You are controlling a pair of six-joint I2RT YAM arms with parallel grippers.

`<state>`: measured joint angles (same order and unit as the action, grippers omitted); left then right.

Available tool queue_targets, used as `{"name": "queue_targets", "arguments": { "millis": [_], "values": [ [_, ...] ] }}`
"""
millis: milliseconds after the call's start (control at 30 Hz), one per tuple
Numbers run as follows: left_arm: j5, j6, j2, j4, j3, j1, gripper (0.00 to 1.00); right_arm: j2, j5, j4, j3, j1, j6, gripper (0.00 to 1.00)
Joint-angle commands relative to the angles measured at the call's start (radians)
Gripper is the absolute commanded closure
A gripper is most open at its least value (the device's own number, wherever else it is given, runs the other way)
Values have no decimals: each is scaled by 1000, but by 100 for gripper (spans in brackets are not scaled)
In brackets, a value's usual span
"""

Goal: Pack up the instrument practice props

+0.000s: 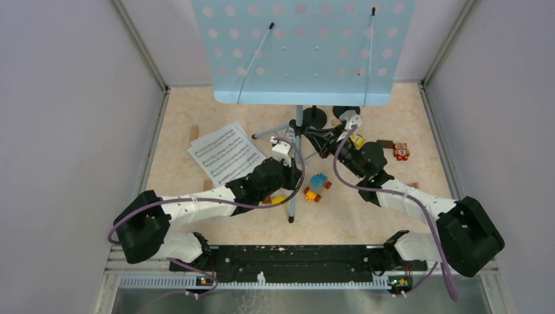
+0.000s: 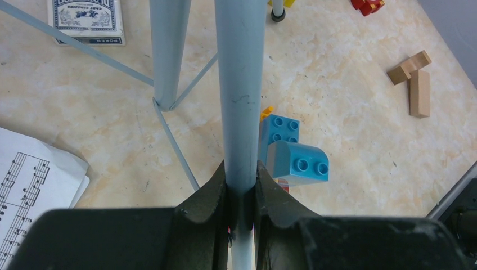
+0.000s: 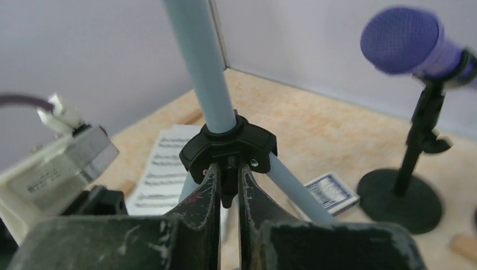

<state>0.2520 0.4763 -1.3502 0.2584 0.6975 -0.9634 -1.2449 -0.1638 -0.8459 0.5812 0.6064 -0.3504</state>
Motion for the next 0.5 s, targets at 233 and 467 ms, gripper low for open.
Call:
{"name": "queue_targets", "arguments": {
  "millis": [233,467],
  "values": [
    [69,-54,18,-231,-72,22,100,117,-356,409,11,45,1317,100],
    [67,-57,19,-228,-78,22,100,149,31,776,74,98,1939,100]
  ]
}}
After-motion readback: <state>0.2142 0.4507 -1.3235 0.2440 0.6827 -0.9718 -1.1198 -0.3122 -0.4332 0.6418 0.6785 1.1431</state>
